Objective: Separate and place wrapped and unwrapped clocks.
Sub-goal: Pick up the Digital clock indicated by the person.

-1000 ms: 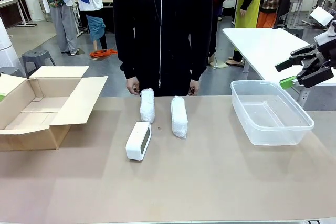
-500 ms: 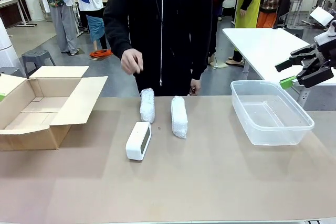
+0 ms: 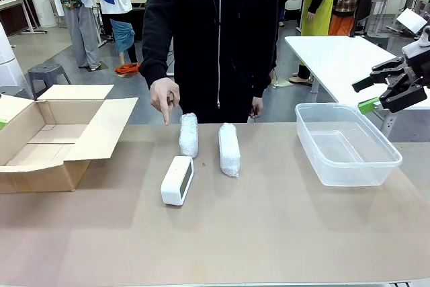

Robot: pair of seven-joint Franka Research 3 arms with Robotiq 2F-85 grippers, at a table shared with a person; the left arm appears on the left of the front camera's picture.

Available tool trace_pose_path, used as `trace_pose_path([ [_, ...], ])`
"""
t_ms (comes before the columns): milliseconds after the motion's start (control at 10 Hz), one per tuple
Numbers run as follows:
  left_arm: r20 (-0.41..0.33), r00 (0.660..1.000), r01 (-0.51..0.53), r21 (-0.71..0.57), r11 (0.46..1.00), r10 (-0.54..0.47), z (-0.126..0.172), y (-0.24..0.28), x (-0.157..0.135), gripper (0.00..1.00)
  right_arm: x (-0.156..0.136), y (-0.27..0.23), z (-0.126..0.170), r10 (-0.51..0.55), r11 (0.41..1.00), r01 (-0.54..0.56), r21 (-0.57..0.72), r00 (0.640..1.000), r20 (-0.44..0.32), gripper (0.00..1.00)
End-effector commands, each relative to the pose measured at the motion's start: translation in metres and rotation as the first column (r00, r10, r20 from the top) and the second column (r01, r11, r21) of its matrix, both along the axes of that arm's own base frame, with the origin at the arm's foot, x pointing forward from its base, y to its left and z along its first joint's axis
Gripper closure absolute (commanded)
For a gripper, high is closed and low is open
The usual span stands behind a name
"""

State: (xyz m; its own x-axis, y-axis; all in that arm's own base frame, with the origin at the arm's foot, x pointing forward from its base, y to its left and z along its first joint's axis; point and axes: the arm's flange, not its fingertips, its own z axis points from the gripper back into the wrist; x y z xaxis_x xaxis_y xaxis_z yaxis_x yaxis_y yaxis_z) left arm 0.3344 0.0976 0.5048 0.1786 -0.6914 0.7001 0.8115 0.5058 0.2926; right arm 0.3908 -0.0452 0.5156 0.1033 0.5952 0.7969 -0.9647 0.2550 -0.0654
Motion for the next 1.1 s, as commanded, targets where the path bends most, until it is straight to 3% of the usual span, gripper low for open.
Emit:
trace_pose_path([
  [0, 0.009, 1.0, 0.018, -0.005, 1.0, -0.018, -0.0015, 0.0023, 0.0011, 0.0, 0.0015, 0.0014, -0.0068, 0.008, 1.0, -0.009, 0.029, 1.0, 0.02, 0.0],
  [1000, 0.009, 1.0, 0.018, -0.005, 1.0, -0.018, -0.0015, 0.0023, 0.0011, 0.0, 0.0015, 0.0014, -0.0068, 0.008, 1.0, -0.009, 0.029, 1.0, 0.02, 0.0],
])
